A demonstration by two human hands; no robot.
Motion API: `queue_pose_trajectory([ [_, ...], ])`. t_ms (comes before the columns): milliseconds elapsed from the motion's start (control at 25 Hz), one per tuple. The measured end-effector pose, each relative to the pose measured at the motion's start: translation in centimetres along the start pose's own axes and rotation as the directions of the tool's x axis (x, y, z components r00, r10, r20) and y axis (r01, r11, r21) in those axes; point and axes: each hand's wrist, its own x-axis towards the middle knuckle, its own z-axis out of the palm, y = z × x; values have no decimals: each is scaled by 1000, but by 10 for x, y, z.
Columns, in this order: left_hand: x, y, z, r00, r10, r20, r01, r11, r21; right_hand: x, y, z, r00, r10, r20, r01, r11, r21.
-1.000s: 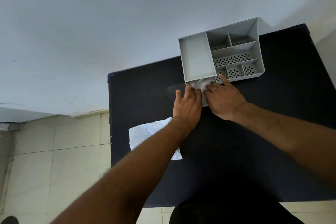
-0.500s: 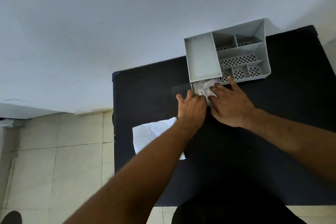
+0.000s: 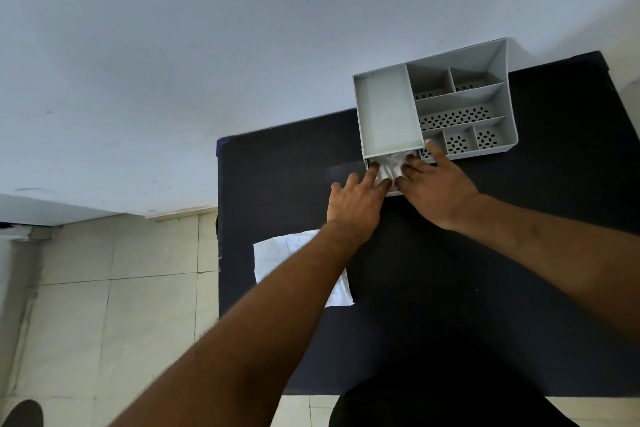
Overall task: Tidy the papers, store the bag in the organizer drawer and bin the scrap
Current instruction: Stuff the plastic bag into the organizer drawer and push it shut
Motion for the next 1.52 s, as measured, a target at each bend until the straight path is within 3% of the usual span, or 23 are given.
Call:
queue_pose_trajectory([
  [280,14,9,-13,994,-42,97,43,999,-2,-2,5,-6,999,12,-51,-11,1000,10],
  [480,-3,8,-5,990,-34,-140,30,999,-29,-10,6,8,991,25,-132,-23,1000,15],
  [560,-6,7,-2,986,-9,-165,2,999,-46,-13,10,14,991,18,-136,-15,999,29],
  [1000,5,11,-22,999,-10,-51,7,998,-54,-3,5,10,996,47,-79,-49,999,-18],
  [1200,8,11,-17,995,14,-97,-19,999,-44,-4,8,5,994,51,-96,-43,996,83],
  [1520,18,16,-23,997,-67,37,71,989,-129,-6,9,-1,993,43,-107,-26,988,154],
])
